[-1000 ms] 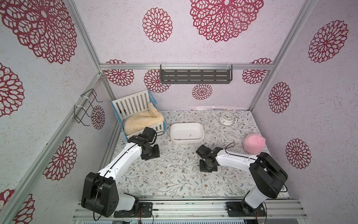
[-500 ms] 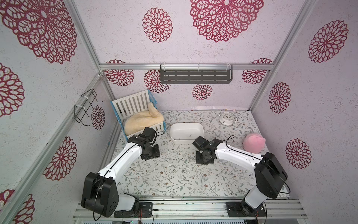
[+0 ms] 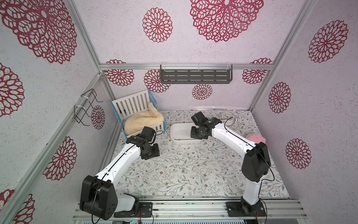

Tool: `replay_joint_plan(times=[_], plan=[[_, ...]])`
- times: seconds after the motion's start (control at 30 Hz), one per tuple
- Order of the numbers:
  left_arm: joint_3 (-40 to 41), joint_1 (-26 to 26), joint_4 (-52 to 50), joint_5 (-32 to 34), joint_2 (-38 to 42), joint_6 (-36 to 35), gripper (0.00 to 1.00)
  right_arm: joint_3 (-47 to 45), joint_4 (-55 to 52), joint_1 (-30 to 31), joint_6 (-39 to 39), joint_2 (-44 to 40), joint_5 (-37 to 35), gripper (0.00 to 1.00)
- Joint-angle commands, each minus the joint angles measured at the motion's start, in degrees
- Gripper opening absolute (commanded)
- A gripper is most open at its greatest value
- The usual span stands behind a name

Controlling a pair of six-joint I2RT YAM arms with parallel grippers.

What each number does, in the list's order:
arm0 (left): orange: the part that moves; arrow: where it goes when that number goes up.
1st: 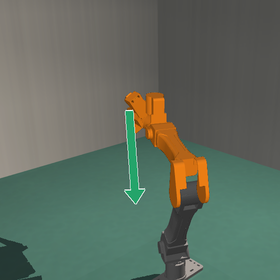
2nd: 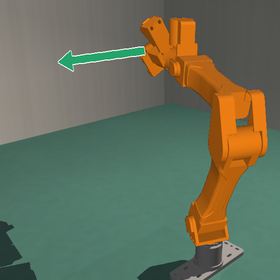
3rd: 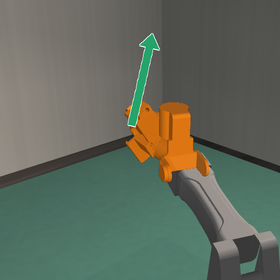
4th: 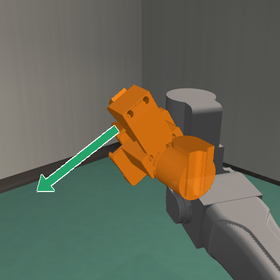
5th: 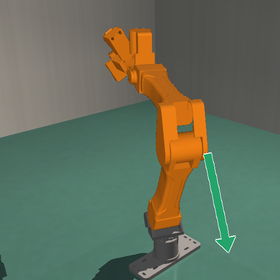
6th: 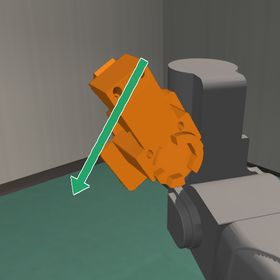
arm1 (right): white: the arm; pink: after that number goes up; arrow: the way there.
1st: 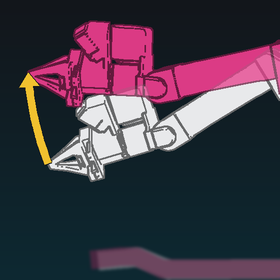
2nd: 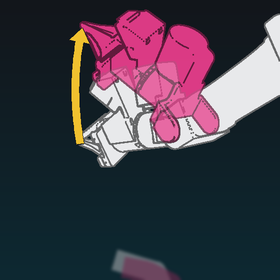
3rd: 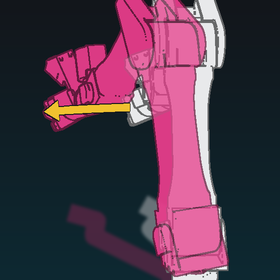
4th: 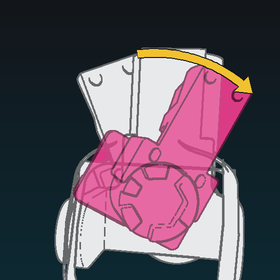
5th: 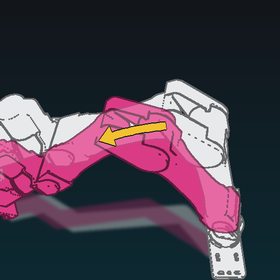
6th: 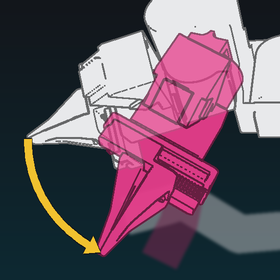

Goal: Put the screws on the desktop into the storage box
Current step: Pick up the screw from the center of the board, then place the screw in the storage box.

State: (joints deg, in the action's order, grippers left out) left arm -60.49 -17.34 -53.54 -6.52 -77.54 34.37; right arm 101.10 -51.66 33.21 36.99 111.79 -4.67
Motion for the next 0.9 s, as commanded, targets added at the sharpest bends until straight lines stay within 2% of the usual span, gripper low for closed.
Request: replay_joint_plan(times=[0.0, 0.37, 0.6, 0.87], plan=[[-1.2, 0.3, 0.7, -0.8, 1.6, 1.0, 0.47, 7.8, 0.8, -1.4, -2.4, 6.1, 0.3, 0.00], [-0.3, 0.3, 0.6, -0.7, 3.0, 1.7, 0.47, 43.6, -7.8, -2.0, -2.0, 33.9, 5.0, 0.00], [-0.1, 0.3, 0.7, -0.7, 2.5, 1.4, 0.47, 44.0, -6.0, -2.1, -0.8, 37.4, 7.5, 0.02], [-0.3, 0.3, 0.7, -0.9, 2.0, 1.3, 0.48, 44.0, -5.2, -1.6, -2.6, 35.2, 7.0, 0.27]])
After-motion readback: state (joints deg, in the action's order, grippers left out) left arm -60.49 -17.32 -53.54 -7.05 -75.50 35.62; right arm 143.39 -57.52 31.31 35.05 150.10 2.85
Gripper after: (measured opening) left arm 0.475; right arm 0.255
